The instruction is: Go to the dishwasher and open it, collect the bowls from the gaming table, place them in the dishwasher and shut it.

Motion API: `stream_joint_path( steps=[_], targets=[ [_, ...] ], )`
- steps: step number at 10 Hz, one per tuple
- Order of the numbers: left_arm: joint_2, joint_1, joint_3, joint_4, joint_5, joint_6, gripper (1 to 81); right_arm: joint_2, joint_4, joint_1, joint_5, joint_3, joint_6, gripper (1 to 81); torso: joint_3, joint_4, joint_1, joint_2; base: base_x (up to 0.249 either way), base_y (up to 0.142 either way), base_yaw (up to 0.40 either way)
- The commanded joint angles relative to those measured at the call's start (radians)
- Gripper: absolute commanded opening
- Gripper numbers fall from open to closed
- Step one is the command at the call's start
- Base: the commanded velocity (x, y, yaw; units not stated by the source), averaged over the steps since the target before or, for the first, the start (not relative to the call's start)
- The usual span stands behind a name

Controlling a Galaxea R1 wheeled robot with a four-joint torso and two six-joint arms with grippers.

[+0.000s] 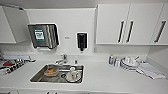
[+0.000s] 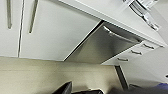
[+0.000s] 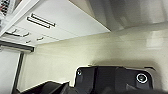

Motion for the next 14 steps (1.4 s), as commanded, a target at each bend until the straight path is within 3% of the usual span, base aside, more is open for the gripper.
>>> stream_joint_path(
  steps=[1,2,3,5,6,8,9,12,13,14],
  targets=[
    [-0.064,-0.099,0.001,0.011,0.021,-0.014,81.1,-0.065,0.06,0.125,-0.071,0.062,-0.001,81.1,-0.091,0.0,0.062,-0.097,0.0,0.0,0.0],
    [-0.06,-0.123,-0.028,0.011,0.026,-0.051,81.1,-0.075,0.065,0.139,-0.077,0.07,-0.001,81.1,-0.125,0.0,0.085,-0.132,0.0,0.0,0.0],
    [-0.06,-0.136,-0.033,0.019,0.031,-0.076,81.1,-0.088,0.078,0.156,-0.079,0.077,-0.001,81.1,-0.063,0.0,0.107,-0.166,0.0,0.0,0.0],
    [-0.067,-0.164,-0.001,0.025,0.034,-0.08,81.1,-0.098,0.111,0.166,-0.077,0.084,-0.001,81.1,-0.109,0.0,0.148,-0.231,0.0,0.0,0.0],
    [-0.077,-0.167,0.036,0.092,0.038,-0.08,81.1,-0.097,0.128,0.168,-0.079,0.08,-0.001,81.1,-0.118,0.0,0.166,-0.258,0.0,0.0,0.0],
    [-0.072,-0.173,0.053,0.281,0.081,-0.08,81.1,-0.095,0.129,0.165,-0.079,0.074,-0.001,81.1,-0.123,0.0,0.209,-0.327,0.0,0.0,0.0],
    [-0.064,-0.195,0.048,0.325,0.132,-0.082,81.1,-0.095,0.129,0.165,-0.079,0.071,-0.001,81.1,-0.124,0.0,0.23,-0.361,0.0,0.0,0.0],
    [-0.04,-0.21,0.03,0.324,0.149,-0.092,81.1,-0.088,0.155,0.185,-0.082,0.067,-0.001,81.1,-0.124,0.0,0.299,-0.47,0.0,0.0,0.0],
    [-0.04,-0.21,0.027,0.324,0.147,-0.097,81.1,-0.091,0.164,0.199,-0.105,0.068,-0.001,81.1,-0.162,-0.023,0.318,-0.501,0.0,0.0,0.0],
    [-0.038,-0.21,0.021,0.324,0.147,-0.1,81.1,-0.097,0.17,0.217,-0.12,0.074,-0.001,81.1,-0.219,-0.001,0.343,-0.543,0.0,0.0,0.0]
  ],
)
